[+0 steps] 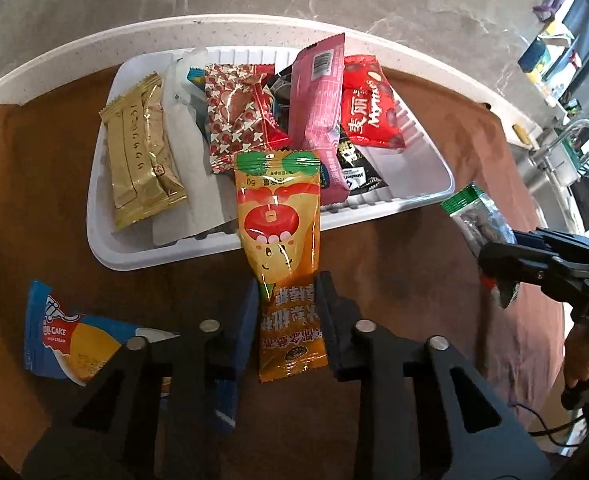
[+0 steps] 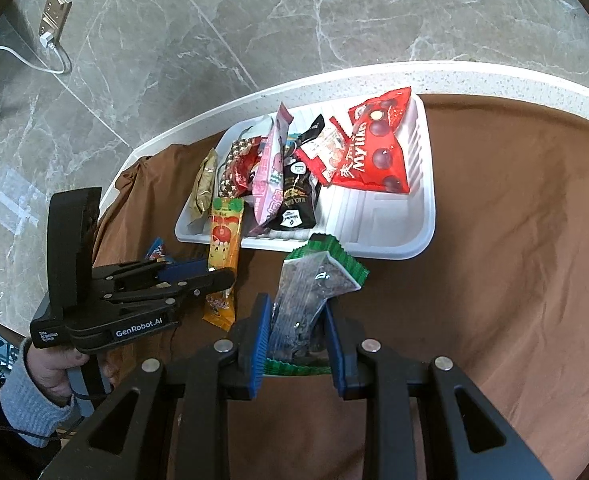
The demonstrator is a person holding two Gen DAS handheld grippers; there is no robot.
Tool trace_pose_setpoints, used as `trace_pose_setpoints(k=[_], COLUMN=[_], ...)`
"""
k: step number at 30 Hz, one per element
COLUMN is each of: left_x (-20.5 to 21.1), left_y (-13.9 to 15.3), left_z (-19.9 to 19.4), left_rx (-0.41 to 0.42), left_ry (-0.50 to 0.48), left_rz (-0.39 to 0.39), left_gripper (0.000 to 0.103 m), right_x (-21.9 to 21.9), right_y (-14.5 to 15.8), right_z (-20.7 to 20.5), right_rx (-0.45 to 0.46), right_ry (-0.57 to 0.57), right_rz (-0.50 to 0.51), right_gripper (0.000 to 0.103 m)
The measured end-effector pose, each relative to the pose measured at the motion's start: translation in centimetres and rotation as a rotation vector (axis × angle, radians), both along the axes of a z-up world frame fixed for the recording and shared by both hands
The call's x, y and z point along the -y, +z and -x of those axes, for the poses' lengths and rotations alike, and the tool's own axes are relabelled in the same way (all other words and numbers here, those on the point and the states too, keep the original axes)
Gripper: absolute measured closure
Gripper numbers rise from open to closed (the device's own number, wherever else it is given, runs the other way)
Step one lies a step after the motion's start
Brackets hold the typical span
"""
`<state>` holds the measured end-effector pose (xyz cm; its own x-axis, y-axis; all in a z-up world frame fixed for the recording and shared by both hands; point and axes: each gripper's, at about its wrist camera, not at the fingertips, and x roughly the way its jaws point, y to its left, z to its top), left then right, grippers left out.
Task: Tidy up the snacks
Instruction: 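Lower orange bar into tray with left tool while right tool lowers seed bag in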
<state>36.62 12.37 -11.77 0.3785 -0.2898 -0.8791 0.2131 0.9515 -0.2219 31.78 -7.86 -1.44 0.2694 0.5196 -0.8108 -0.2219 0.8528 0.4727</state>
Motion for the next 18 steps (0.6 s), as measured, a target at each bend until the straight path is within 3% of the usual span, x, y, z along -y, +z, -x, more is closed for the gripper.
trace_pose_setpoints(k=[12,18], left_x=[-1.6,-2.7], left_y=[4.6,6.7], left_z=[0.7,-1.3], left_rx=[0.065,0.102], left_ry=[0.005,0.034], left_rz=[0.130,0.120], left_gripper=[0.084,0.084], right_x=[0.3,0.2], right_y=[0.6,1.3], right_z=[-0.9,-2.8], right_rx=[0.019,0.053], right_ry=[-0.017,-0.018], right_rz=[-0.008,0.008], right_gripper=[0.074,0.074])
